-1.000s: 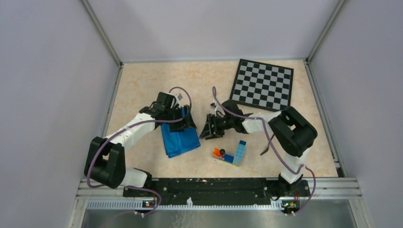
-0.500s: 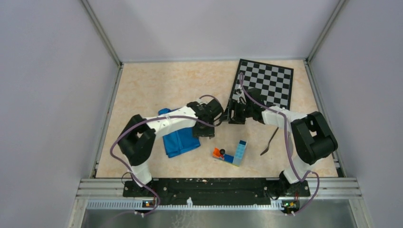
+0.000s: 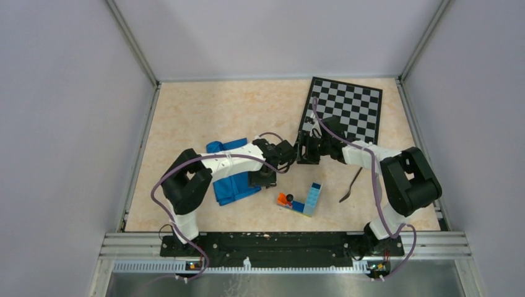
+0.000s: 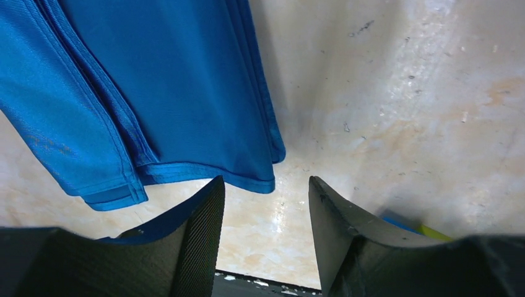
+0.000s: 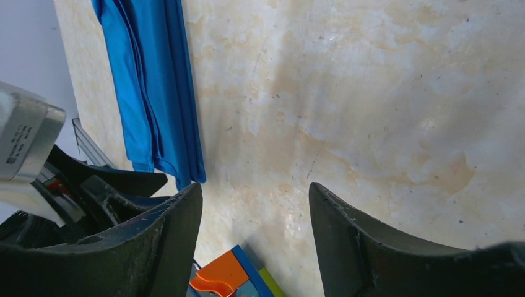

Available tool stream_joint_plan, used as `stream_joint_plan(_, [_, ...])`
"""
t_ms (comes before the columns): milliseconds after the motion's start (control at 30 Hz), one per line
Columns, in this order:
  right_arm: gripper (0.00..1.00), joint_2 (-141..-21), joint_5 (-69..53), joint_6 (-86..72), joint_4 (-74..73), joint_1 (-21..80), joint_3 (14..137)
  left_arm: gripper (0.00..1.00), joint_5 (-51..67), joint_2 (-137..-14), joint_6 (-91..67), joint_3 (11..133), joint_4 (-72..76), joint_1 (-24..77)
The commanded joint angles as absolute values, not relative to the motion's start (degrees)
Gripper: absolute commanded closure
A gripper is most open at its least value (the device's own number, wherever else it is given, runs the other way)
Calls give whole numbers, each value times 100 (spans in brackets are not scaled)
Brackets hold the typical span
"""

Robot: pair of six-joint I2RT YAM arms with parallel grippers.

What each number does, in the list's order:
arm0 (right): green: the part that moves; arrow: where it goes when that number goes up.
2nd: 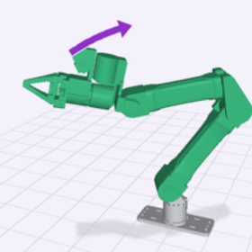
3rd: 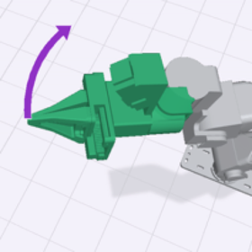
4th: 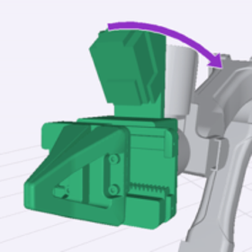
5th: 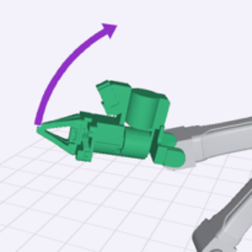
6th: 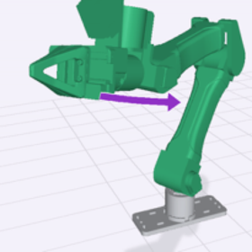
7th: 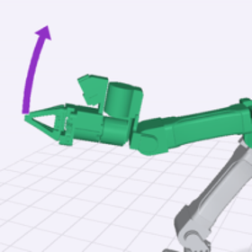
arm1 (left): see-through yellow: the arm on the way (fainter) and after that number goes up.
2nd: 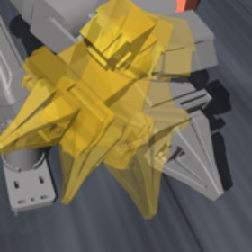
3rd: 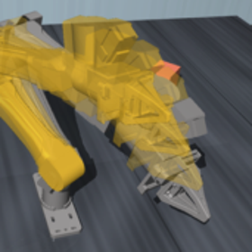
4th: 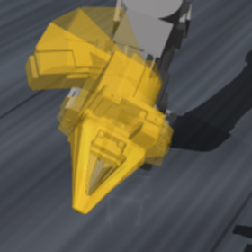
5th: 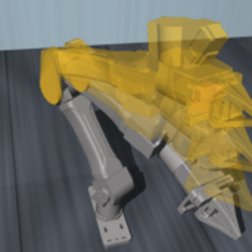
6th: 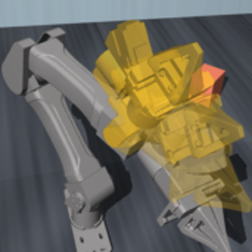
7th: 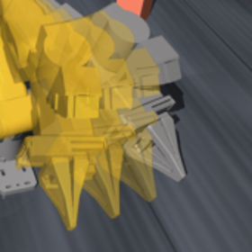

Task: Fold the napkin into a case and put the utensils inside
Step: Pick up the 2/3-rectangle-folded napkin at the center of the board.

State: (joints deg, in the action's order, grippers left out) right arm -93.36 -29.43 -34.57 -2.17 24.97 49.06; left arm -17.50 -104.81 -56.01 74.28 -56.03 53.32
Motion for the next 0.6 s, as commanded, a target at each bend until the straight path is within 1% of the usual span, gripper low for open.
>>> stream_joint_plan(0, [37,-9062,-3038,-3449,-37,2522,4881,44,-1913,-10596,-5642,7364,-5502,5352])
stream_joint_plan(167, [37,-9093,-3006,-3437,93,2522,4858,51,-1915,-10803,-5584,7371,-5375,5320])
stream_joint_plan(333, [37,-9141,-3053,-3458,150,2522,4844,54,-1832,-10876,-5533,7198,-5199,5277])
stream_joint_plan(400, [37,-9149,-3083,-3467,196,2522,4834,59,-1824,-10910,-5513,7129,-5144,5265])
stream_joint_plan(567, [35,-9182,-3214,-3472,323,2538,4825,78,-1968,-10954,-5445,6985,-5093,5222])
